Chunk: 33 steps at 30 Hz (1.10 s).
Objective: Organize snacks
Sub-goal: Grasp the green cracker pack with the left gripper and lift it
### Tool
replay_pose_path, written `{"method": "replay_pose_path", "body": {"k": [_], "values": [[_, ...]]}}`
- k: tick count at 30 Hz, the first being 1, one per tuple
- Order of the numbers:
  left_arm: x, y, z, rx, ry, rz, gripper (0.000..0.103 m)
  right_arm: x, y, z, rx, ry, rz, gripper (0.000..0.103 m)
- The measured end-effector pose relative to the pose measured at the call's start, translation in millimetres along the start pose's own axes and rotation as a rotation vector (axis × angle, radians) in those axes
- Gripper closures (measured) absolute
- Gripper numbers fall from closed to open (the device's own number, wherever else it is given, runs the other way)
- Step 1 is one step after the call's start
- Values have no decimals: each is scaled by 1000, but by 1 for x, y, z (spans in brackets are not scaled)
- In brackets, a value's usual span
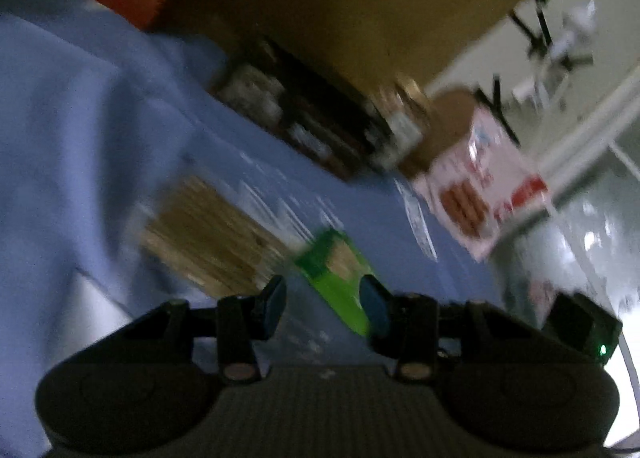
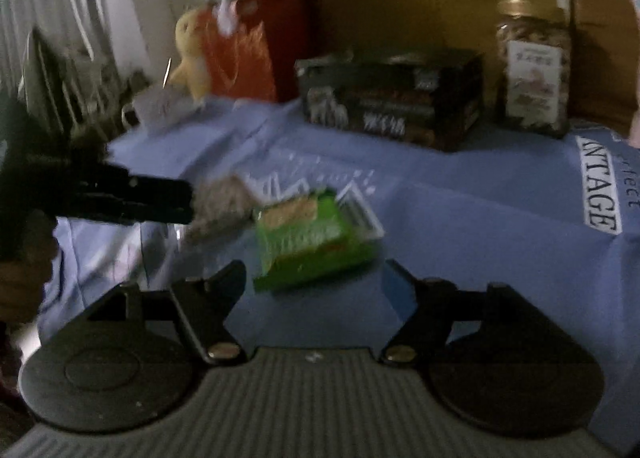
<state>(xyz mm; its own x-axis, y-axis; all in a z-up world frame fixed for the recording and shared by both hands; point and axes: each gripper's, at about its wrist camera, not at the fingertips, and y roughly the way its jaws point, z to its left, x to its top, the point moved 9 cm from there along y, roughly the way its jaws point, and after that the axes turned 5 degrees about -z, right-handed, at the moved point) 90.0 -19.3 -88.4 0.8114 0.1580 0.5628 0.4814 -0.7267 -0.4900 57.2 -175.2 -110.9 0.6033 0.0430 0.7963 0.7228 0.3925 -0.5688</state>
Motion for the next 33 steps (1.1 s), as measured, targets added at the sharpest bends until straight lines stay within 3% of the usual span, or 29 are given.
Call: {"method": "replay_pose_path", "body": {"k": [2,5,10,13,15,16,17,20,23,26,29,33], "values": [[-8,14,-6,23,10,42,61,2,4,-3,7,2,3,26],[-4,24,-7,50,-14,49,62,5,1,-12,66,103,-2,28],[42,17,-11,134,64,-53,61,4,-8,-23,207,353,25,29],[47,39,-16,121,117,36,61,2,-12,-34,274,534,49,32],[38,61,-13,104,106,148,61,4,-8,-37,290,611,62,46],[31,70,-10,96,91,194,61,4,-2,-38,287,631,77,59],[31,71,-12,72,94,176,56,3,3,-38,275,642,89,70],[29,63,-10,41,45,159,56,3,16,-34,282,661,108,82],[29,54,-2,81,39,131,72,6,22,-33,289,674,92,81],[35,46,-1,76,3,97,72,10,22,-39,314,702,66,81],[48,48,-13,82,34,51,72,22,18,-38,333,678,39,82],[87,52,-33,70,83,4,72,55,13,-43,329,612,-29,82]]}}
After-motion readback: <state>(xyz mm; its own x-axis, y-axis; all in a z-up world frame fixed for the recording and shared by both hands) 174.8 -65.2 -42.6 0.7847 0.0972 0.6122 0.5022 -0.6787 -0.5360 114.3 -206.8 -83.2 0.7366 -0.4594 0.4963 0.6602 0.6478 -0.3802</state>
